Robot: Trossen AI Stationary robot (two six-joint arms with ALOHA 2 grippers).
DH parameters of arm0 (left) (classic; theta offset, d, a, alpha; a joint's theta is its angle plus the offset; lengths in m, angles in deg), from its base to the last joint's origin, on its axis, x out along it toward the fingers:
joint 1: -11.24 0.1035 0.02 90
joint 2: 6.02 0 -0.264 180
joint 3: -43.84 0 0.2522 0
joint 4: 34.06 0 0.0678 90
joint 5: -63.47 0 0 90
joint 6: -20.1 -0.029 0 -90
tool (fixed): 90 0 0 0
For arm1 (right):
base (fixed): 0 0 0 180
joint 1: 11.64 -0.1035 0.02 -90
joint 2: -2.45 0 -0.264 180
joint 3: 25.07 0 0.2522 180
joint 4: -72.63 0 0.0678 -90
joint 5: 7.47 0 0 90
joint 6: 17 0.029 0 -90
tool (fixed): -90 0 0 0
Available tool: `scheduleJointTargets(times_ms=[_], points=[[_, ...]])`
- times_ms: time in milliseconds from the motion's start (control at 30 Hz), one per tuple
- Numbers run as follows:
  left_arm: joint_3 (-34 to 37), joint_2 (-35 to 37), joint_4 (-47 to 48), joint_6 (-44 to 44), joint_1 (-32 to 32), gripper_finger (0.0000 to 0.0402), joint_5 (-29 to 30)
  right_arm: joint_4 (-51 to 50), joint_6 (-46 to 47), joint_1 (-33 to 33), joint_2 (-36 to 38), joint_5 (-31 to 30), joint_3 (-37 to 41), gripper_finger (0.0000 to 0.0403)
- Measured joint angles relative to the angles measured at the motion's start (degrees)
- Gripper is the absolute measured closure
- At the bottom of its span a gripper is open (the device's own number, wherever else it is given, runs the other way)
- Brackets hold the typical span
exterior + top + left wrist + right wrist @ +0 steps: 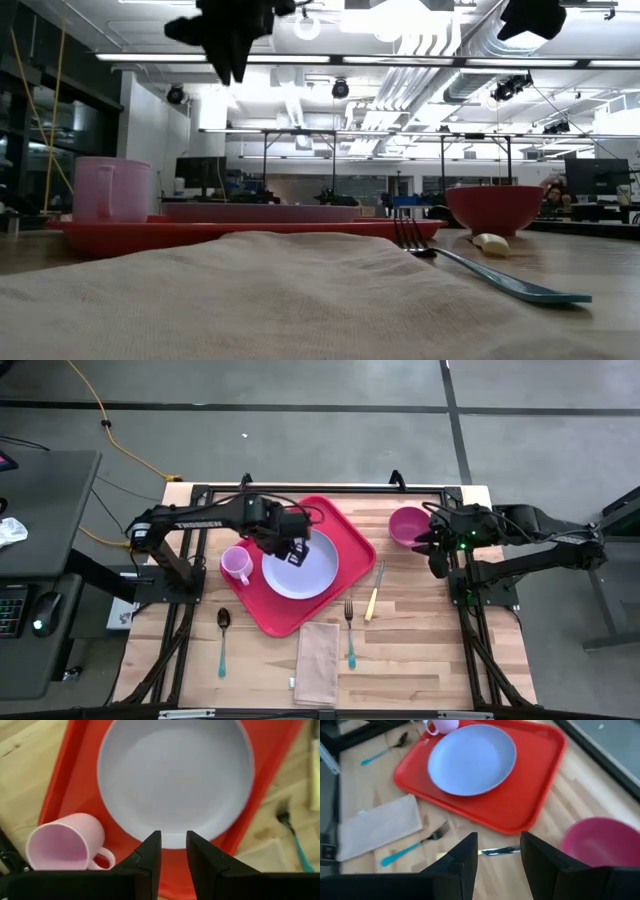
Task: Set up tray
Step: Put the pink bowl on top of the white plate on the red serving tray
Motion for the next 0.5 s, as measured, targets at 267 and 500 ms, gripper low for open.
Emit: scheduleJointTargets(times_ms=[267,500], points=[[-2.84,0.92,0.1,2.8,-7.49,0.0284,6.81,-5.2,-1.98,0.0,0.52,-10.56,0.0,0.0277],[-3.2,4.76,-0.59,8.62,-15.02,0.0284,12.79,-1.6,-1.52,0.0,4.19,-15.34,4.83,0.0277]])
